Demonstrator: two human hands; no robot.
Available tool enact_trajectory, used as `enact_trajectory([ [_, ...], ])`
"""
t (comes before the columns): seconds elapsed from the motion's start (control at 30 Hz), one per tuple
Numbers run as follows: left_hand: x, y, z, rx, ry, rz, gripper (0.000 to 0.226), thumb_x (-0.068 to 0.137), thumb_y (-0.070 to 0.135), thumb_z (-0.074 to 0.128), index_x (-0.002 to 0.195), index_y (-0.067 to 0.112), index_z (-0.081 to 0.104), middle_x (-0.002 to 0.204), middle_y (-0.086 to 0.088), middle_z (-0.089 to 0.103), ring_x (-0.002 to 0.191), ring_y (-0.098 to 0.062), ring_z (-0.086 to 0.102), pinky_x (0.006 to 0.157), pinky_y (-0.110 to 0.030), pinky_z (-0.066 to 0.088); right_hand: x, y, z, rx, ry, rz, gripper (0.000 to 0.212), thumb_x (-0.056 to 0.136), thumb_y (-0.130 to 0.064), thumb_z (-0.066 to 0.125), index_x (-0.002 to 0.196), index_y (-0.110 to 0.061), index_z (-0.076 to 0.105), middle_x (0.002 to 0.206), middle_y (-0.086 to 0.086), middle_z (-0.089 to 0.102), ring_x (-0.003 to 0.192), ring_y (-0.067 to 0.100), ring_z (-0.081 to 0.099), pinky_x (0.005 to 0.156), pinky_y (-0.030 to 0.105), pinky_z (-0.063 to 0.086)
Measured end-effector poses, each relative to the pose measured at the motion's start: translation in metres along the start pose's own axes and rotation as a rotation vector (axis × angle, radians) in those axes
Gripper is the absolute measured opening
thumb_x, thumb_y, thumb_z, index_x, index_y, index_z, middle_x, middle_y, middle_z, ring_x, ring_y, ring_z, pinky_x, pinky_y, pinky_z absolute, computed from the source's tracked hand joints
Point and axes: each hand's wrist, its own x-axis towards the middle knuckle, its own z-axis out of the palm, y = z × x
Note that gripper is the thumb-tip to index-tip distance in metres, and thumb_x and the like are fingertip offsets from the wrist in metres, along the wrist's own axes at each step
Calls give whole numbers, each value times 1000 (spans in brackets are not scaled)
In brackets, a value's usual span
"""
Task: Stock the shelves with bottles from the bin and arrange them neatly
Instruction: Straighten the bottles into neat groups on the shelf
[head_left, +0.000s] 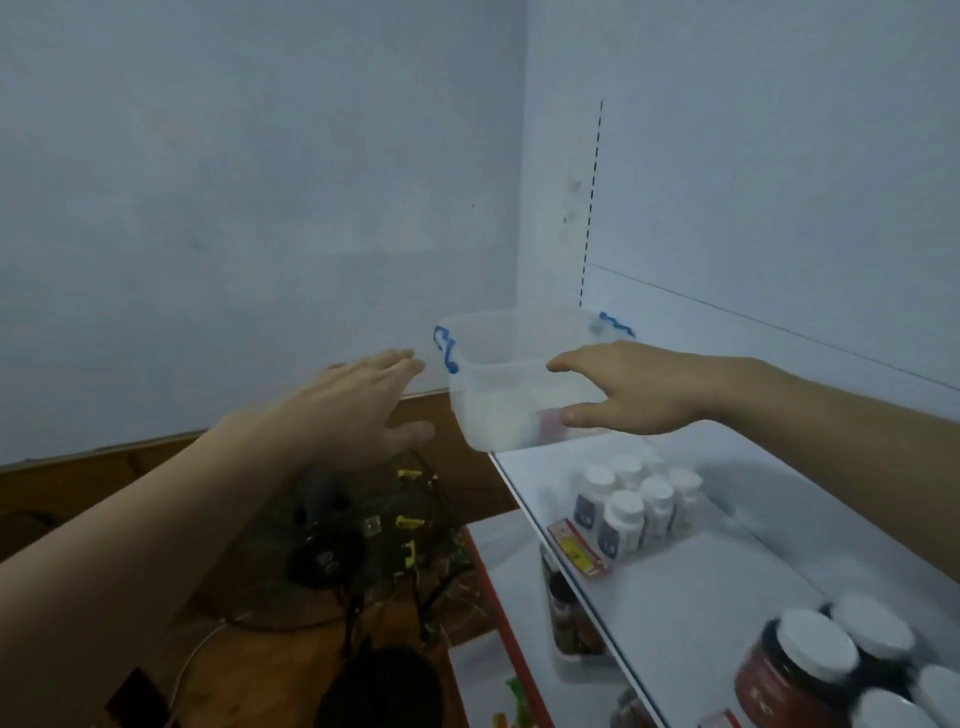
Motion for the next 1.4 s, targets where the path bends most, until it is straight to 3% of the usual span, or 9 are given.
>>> enact_trajectory([
  [0.33, 219, -81, 19, -55, 47, 300, 61, 102, 51, 42, 155, 21, 31, 161, 1, 32, 144, -19, 36, 118, -38, 30, 170, 57, -8, 39, -61, 182, 50, 98, -52, 53, 145, -33, 46, 139, -9, 54, 113, 12, 51, 94, 27, 40],
  [0.47, 284, -86, 36, -79, 48, 384, 52, 104, 44, 40, 150, 20, 38, 152, -2, 46, 136, -22, 45, 113, -42, 38, 229, 73, -8, 59, -129, 219, 40, 97, -48, 58, 134, -34, 56, 124, -11, 62, 112, 14, 58, 95, 29, 46],
  [0.6, 324, -90, 71, -97, -98, 390, 44, 102, 41, 41, 140, 20, 51, 137, -3, 59, 122, -21, 55, 105, -38, 45, 290, 89, 12, -12, -384, 161, 40, 91, -42, 69, 130, -34, 61, 121, -8, 63, 105, 14, 60, 90, 30, 48],
  [0.7, 335, -92, 85, -117, -183, 414, 57, 88, 52, 29, 114, 20, 69, 116, -1, 70, 104, -20, 63, 95, -39, 50, 328, 101, 46, -131, -657, 126, 48, 89, -31, 76, 134, -27, 60, 125, 0, 63, 102, 18, 59, 92, 30, 48],
  [0.83, 345, -94, 88, -114, -185, 479, 61, 78, 53, 23, 91, 19, 73, 94, -1, 73, 83, -19, 66, 82, -38, 54, 354, 107, 107, -278, -951, 66, 48, 95, -19, 63, 141, -26, 50, 116, -5, 52, 108, 24, 55, 102, 46, 50],
  [1.0, 349, -97, 95, -71, -151, 500, 71, 69, 58, 11, 76, 16, 67, 77, -2, 69, 69, -20, 61, 75, -37, 53, 366, 112, 140, -334, -1078, 16, 26, 93, -35, 65, 111, -33, 47, 92, -16, 48, 103, 29, 61, 96, 50, 52],
  [1.23, 349, -98, 94, -137, -161, 482, 65, 73, 57, 18, 74, 17, 68, 71, -1, 68, 64, -16, 61, 73, -37, 54, 360, 109, 126, -169, -1044, 51, 40, 100, -31, 58, 137, -23, 46, 86, -19, 41, 82, 16, 55, 90, 40, 50],
  [1.3, 350, -102, 95, -227, -173, 493, 61, 77, 57, 26, 84, 20, 74, 84, 3, 73, 73, -12, 66, 76, -36, 56, 353, 114, 111, -85, -905, 99, 33, 98, -29, 63, 126, -19, 48, 87, -13, 47, 79, 15, 53, 82, 36, 50],
  [1.4, 352, -107, 92, -423, -124, 483, 25, 96, 31, 52, 104, 23, 74, 103, 9, 72, 91, -6, 65, 82, -23, 53, 330, 130, 79, 170, -545, 229, 41, 95, -33, 68, 125, -15, 48, 102, -3, 58, 97, 23, 59, 72, 28, 48],
])
